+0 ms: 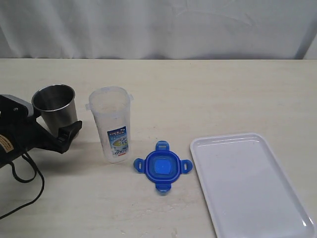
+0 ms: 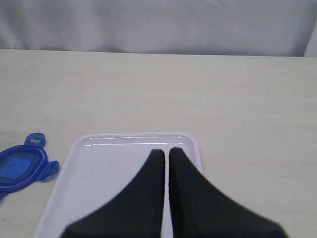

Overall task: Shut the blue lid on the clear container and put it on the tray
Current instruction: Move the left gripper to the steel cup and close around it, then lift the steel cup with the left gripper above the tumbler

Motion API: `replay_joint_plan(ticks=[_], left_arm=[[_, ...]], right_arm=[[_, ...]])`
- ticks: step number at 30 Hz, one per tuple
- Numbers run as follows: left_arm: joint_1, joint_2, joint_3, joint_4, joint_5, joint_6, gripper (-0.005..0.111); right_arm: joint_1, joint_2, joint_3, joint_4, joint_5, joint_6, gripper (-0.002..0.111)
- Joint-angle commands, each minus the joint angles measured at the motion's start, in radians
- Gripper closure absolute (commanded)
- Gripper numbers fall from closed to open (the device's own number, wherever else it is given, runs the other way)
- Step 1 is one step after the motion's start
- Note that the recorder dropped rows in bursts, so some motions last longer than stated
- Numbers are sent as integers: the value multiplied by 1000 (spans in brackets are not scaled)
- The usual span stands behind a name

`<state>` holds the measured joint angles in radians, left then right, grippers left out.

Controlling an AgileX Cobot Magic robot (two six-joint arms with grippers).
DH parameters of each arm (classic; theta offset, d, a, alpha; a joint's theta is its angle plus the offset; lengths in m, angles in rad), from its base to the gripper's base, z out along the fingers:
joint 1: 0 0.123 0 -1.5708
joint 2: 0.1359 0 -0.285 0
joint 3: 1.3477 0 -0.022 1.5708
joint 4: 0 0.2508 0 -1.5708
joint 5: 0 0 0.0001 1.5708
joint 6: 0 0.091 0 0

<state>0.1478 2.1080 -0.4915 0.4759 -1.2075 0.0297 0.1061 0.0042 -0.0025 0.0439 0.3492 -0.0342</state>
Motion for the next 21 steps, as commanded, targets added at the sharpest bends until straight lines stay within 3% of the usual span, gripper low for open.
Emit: replay_joint_plan(ticks=[1, 21], left_arm=[[-8, 21, -33, 38, -14, 3, 2], [-8, 44, -81, 26, -14, -8, 2]], right_arm=[[1, -4, 3, 5, -4, 5, 104], [1, -4, 3, 5, -4, 5, 104]])
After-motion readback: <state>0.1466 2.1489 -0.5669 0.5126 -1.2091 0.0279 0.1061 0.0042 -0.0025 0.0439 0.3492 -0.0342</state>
